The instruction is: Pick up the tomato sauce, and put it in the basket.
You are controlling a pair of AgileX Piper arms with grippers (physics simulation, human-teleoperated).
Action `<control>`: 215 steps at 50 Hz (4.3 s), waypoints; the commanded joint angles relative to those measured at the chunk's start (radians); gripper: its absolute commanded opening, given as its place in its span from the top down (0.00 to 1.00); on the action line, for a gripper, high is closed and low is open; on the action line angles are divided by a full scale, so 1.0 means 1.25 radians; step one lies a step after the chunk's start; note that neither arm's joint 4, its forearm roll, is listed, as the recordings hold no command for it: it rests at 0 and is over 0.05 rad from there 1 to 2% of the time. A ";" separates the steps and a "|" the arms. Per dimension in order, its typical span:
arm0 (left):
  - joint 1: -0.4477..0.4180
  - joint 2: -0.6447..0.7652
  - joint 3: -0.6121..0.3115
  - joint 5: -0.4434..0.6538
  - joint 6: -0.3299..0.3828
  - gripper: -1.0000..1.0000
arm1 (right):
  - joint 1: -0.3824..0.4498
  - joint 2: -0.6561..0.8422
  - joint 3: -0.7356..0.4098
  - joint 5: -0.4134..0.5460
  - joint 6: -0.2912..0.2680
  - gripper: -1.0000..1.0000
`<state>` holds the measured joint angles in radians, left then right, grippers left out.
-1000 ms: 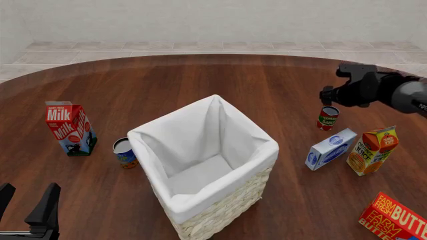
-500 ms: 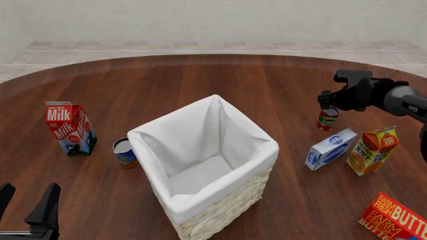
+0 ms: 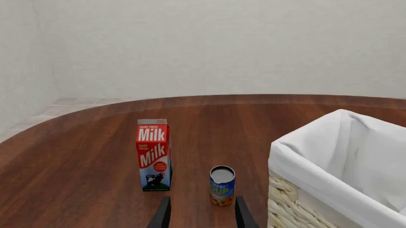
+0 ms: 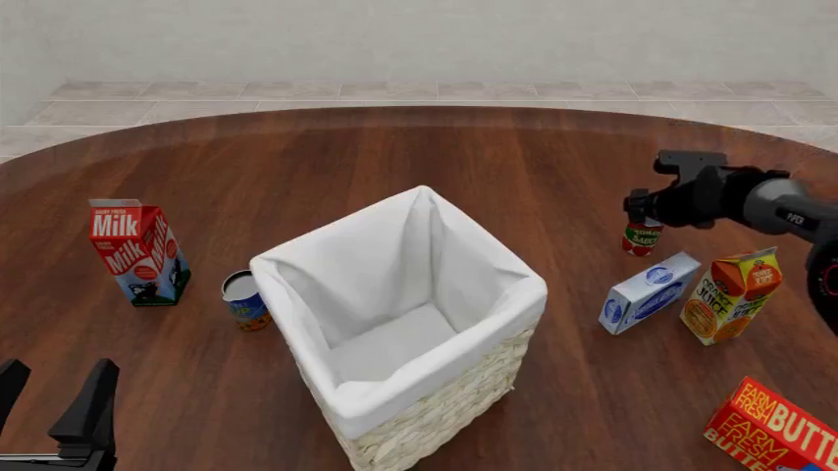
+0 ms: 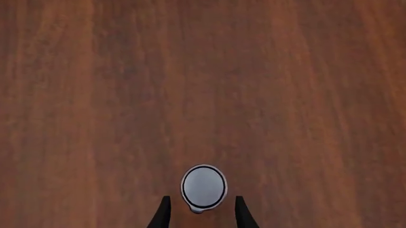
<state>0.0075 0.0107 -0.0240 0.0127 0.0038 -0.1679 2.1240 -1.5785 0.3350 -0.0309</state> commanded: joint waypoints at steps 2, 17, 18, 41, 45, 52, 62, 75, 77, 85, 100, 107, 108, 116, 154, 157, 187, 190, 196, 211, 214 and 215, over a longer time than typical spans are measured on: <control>0.000 0.000 0.000 0.000 0.000 0.00 | -0.006 0.031 -0.016 -0.005 -0.001 0.00; 0.000 0.000 0.000 0.000 0.000 0.00 | -0.003 0.070 -0.049 0.004 0.001 0.00; 0.000 0.000 0.000 0.000 0.000 0.00 | -0.003 0.073 -0.054 0.005 0.001 0.00; 0.000 0.000 0.000 0.000 0.000 0.00 | -0.008 0.108 -0.062 0.000 -0.001 0.00; 0.000 0.000 0.000 0.000 0.000 0.00 | -0.010 0.112 -0.064 0.002 -0.004 0.00; 0.000 0.000 0.000 0.000 0.000 0.00 | -0.007 0.112 -0.063 0.000 -0.002 0.00; 0.000 0.000 0.000 0.000 0.000 0.00 | -0.001 0.096 -0.051 -0.001 -0.007 1.00; 0.000 0.000 0.000 0.000 0.000 0.00 | 0.011 0.042 -0.023 0.000 -0.009 1.00; 0.000 0.000 0.000 0.000 0.000 0.00 | 0.014 0.030 -0.019 0.001 -0.013 1.00; 0.000 0.000 0.000 0.000 0.000 0.00 | 0.023 -0.008 0.002 0.009 -0.012 1.00; 0.000 0.000 0.000 0.000 0.000 0.00 | 0.040 -0.122 0.053 0.045 -0.016 1.00; 0.000 0.000 0.000 0.000 0.000 0.00 | 0.056 -0.177 0.092 0.052 -0.015 1.00; 0.000 0.000 0.000 0.000 0.000 0.00 | 0.057 -0.187 0.098 0.054 -0.013 1.00; 0.000 0.000 0.000 0.000 0.000 0.00 | 0.071 -0.275 0.160 0.070 -0.021 1.00; 0.000 0.000 0.000 0.000 0.000 0.00 | 0.212 -0.582 0.280 0.185 0.007 1.00; 0.000 0.000 0.000 0.000 0.000 0.00 | 0.223 -0.596 0.283 0.195 0.004 1.00; 0.000 0.000 0.000 0.000 0.000 0.00 | 0.352 -0.703 0.281 0.286 -0.016 1.00; 0.000 0.000 0.000 0.000 0.000 0.00 | 0.357 -0.707 0.278 0.293 -0.018 1.00; 0.000 0.000 0.000 0.000 0.000 0.00 | 0.365 -0.719 0.273 0.310 -0.023 1.00; 0.000 0.000 0.000 0.000 0.000 0.00 | 0.416 -0.744 0.254 0.348 -0.032 1.00; 0.000 0.000 0.000 0.000 0.000 0.00 | 0.425 -0.749 0.254 0.356 -0.032 1.00; 0.000 0.000 0.000 0.000 0.000 0.00 | 0.430 -0.750 0.250 0.359 -0.032 1.00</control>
<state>0.0076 0.0107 -0.0240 0.0127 0.0039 0.3299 1.2093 -1.2530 0.7545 -0.0838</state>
